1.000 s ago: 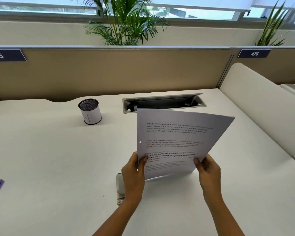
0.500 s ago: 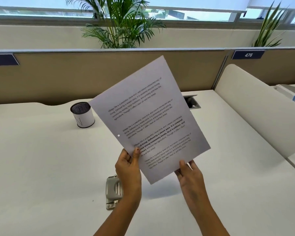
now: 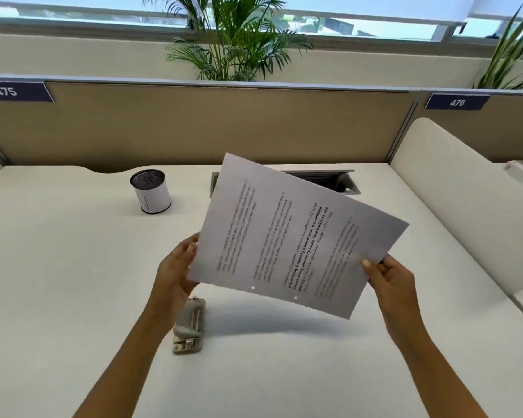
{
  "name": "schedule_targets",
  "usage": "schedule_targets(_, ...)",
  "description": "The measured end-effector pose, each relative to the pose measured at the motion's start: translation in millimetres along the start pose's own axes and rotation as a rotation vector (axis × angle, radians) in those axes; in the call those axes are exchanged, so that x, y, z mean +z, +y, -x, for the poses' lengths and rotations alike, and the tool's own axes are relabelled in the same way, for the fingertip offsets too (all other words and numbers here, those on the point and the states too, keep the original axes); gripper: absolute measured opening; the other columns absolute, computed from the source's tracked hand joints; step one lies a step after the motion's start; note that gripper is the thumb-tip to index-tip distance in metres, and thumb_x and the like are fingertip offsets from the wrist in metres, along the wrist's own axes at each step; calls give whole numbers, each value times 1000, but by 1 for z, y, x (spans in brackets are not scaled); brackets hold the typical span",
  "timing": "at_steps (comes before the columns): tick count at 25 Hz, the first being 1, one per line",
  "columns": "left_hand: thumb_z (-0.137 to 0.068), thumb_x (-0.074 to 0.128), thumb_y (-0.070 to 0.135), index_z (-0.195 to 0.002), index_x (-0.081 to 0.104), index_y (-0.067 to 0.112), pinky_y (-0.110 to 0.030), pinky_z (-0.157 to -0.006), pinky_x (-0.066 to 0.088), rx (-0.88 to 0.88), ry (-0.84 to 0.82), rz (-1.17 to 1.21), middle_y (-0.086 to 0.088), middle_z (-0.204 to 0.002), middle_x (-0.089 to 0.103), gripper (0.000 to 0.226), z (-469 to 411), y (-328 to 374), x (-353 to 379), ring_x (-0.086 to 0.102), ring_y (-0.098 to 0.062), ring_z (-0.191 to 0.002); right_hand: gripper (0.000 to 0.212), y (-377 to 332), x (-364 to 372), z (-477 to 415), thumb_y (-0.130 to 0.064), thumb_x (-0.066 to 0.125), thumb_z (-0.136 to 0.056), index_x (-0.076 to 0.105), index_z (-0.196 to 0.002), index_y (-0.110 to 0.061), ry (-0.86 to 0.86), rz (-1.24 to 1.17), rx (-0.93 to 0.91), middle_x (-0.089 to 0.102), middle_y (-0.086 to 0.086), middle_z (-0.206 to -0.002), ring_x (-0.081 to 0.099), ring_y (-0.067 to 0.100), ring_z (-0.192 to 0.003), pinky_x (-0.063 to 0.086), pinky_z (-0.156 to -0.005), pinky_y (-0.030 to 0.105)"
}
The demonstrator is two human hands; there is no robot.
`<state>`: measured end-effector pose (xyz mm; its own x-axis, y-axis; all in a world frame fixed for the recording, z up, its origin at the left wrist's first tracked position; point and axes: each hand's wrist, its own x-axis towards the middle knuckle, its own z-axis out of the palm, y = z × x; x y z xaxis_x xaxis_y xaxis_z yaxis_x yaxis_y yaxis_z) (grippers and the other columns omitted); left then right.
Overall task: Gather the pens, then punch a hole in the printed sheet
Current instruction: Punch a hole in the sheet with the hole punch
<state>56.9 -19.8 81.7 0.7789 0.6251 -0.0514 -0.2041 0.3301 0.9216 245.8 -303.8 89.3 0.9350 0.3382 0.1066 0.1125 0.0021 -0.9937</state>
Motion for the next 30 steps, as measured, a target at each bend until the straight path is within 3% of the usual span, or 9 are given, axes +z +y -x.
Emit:
schedule_targets(3, -89, 57, 28, -111, 63, 24, -23, -71, 59, 63, -60, -462, 8, -100, 74, 23, -1, -3, 4, 70, -13, -94, 25, 2, -10, -9, -8, 56, -94, 67, -94, -31, -44, 91, -49, 74, -19, -89, 68, 8, -85, 57, -77, 20)
schedule_targets(6, -93, 55, 20, -99, 64, 21, -16, -72, 56, 281, 112, -645, 9, -95, 73, 10, -1, -10, 25, 69, -6, -87, 23, 7, -10, -12, -10, 55, -95, 66, -90, -29, -15, 119, -116, 73, -14, -89, 66, 7, -81, 54, -71, 15)
schedule_targets(10, -94, 54, 21, -97, 61, 20, -9, -65, 51, 421, 321, -624, 12, -92, 70, 8, 7, -30, 43, 67, -3, -83, 15, 22, -10, -13, -15, 55, -95, 64, -94, -27, 54, 59, -147, 73, -11, -91, 67, 5, -84, 53, -72, 12)
schedule_targets(12, -93, 54, 22, -96, 60, 16, -6, -63, 49, 432, 392, -644, 9, -89, 68, 10, 12, -47, 43, 67, -8, -79, 17, 37, -10, -8, -15, 58, -93, 65, -91, -31, 56, 51, -115, 73, -14, -89, 67, 5, -83, 53, -70, 10)
schedule_targets(16, -91, 58, 16, -78, 51, 19, -4, -51, 41, 370, 488, -703, 6, -71, 61, 15, 17, -73, 43, 58, -11, -62, 14, 61, -8, -3, -13, 60, -91, 63, -82, -24, 35, 95, -44, 71, -5, -83, 67, 20, -84, 56, -74, 25)
schedule_targets(19, -91, 55, 23, -73, 46, 33, -2, -51, 42, 422, 528, -683, 15, -73, 61, 22, 18, -75, 46, 63, -1, -68, 16, 59, -7, -7, -13, 60, -92, 64, -83, -26, 60, 32, -57, 72, -7, -86, 68, 9, -82, 54, -71, 14)
schedule_targets(21, -90, 54, 26, -76, 47, 28, -1, -53, 43, 437, 543, -666, 16, -72, 59, 15, 16, -78, 47, 61, 4, -70, 16, 62, -7, -8, -13, 60, -92, 64, -83, -27, 76, 22, -50, 72, -10, -86, 67, 4, -80, 52, -68, 9)
schedule_targets(26, -91, 57, 18, -82, 53, 15, -8, -52, 42, 325, 579, -711, 9, -69, 60, 10, 7, -92, 46, 56, -12, -62, 15, 80, -7, -4, -16, 61, -90, 64, -82, -28, 80, 109, 23, 72, -15, -82, 67, 8, -79, 53, -71, 23)
schedule_targets(30, -92, 55, 22, -96, 61, 13, -2, -58, 45, 408, 527, -736, 5, -84, 68, 11, -15, -71, 57, 62, -4, -70, 11, 78, -15, -11, -17, 64, -89, 67, -83, -25, 93, 45, 43, 74, -10, -84, 70, 12, -78, 58, -68, 21)
